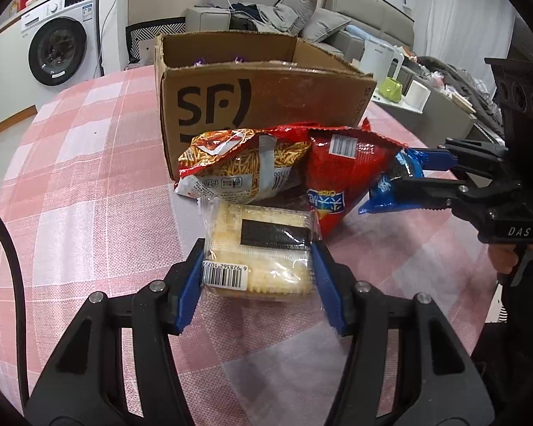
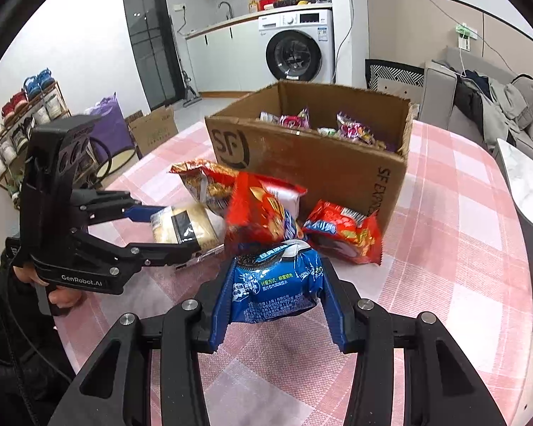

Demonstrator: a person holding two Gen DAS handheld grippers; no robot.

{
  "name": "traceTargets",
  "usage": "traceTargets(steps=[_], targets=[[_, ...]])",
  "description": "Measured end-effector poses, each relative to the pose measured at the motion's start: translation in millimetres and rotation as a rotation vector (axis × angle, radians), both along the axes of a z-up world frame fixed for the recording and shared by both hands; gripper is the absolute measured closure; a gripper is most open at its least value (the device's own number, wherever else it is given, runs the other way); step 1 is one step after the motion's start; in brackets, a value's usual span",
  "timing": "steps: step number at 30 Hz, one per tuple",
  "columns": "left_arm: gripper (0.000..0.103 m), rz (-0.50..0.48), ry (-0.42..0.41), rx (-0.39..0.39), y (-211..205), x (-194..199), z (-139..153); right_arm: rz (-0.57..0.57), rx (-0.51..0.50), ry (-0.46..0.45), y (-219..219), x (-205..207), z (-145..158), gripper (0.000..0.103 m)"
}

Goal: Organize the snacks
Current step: 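Lift the cracker pack and blue cookie pack over the box and lower them inside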

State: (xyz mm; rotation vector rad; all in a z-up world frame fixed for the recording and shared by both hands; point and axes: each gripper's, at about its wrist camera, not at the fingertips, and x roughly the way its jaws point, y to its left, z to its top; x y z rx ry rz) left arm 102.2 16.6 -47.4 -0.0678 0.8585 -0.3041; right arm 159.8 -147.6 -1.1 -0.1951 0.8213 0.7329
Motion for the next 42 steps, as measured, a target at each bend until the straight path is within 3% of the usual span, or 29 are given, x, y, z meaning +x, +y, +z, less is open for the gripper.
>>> traceTargets(steps=[21,42], targets=[[0.048,0.02,-0.093,-0.062,36,-31,55,-0.024,0.087,-0.066,-19,-12,28,0.057],[0.048,0.084,-0.204,-0.071,34,-51,101,-0.12,0.202,-0.1,-30,-5,47,0.057]])
